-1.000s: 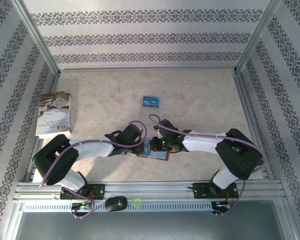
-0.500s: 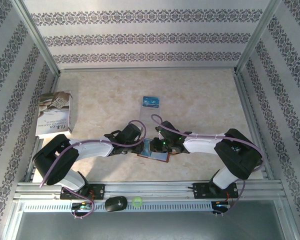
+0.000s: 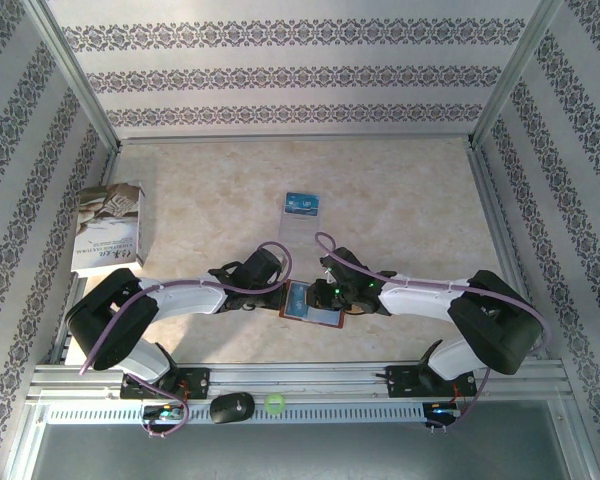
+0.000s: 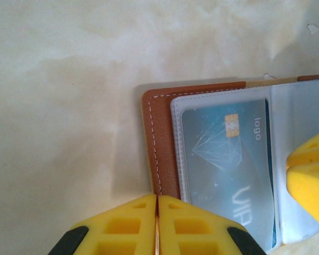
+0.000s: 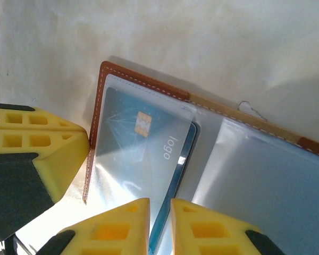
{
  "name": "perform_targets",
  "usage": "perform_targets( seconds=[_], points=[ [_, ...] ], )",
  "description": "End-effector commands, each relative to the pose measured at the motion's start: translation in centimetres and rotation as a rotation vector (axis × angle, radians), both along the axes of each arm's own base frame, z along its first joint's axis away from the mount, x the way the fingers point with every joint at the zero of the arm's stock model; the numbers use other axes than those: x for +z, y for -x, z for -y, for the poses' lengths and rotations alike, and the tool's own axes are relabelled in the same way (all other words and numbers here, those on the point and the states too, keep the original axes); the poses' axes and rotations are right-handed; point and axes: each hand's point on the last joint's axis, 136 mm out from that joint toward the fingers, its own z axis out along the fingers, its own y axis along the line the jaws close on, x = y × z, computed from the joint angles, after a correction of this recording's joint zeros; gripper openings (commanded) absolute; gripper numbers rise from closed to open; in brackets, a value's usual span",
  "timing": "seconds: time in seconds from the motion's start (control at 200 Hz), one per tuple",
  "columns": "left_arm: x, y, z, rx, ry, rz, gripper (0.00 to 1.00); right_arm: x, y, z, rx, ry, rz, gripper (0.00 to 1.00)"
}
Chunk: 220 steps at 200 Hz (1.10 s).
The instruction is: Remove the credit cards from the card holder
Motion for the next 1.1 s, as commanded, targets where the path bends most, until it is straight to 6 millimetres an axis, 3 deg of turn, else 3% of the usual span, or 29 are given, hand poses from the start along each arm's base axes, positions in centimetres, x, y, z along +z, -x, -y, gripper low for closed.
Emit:
perform_targets(
  seconds=[0.0, 0.41, 0.68, 1.094],
  points=[
    [-0.4, 0.4, -0.4, 0.015, 0.0, -0.028, 0.11, -0.5, 0.2, 0.8, -0.039, 0.025, -0.017, 0.17],
    [-0.3, 0.4, -0.4, 0.01, 0.002, -0.027, 0.11, -1.6, 0.6, 0.3, -0.029, 0.056, -0.05, 0.16],
    [-0.3, 0.5, 0.0, -0.006, 0.013, -0.038, 0.11, -0.5, 0.1, -0.9, 0.003, 0.011, -0.018, 0.19],
    [-0.6, 0.8, 0.3, -0.014, 0.027, -0.057, 0.11, -1.8, 0.3, -1.1, -0.007, 0.022, -0.052, 0.15]
  ],
)
